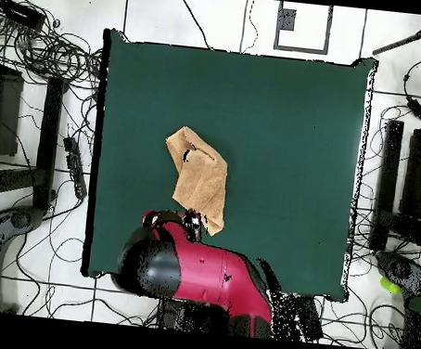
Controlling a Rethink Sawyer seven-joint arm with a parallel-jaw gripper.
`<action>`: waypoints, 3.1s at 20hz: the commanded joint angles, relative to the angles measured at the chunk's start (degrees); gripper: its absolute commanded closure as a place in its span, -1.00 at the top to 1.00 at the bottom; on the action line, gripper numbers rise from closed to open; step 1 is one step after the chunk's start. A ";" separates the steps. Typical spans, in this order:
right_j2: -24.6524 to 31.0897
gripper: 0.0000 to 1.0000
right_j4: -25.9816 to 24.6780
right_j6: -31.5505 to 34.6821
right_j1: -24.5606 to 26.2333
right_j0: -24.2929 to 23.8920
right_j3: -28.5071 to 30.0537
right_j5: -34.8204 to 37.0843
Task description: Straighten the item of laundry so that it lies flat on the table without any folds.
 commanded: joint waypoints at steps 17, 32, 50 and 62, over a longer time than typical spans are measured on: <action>-15.73 1.00 6.46 17.27 29.54 17.21 -25.21 -0.99; -37.58 1.00 15.66 30.79 52.17 30.81 -59.13 26.28; -45.75 1.00 14.54 37.94 63.07 29.04 -72.86 34.01; -42.53 1.00 20.89 44.42 63.28 28.18 -73.81 40.14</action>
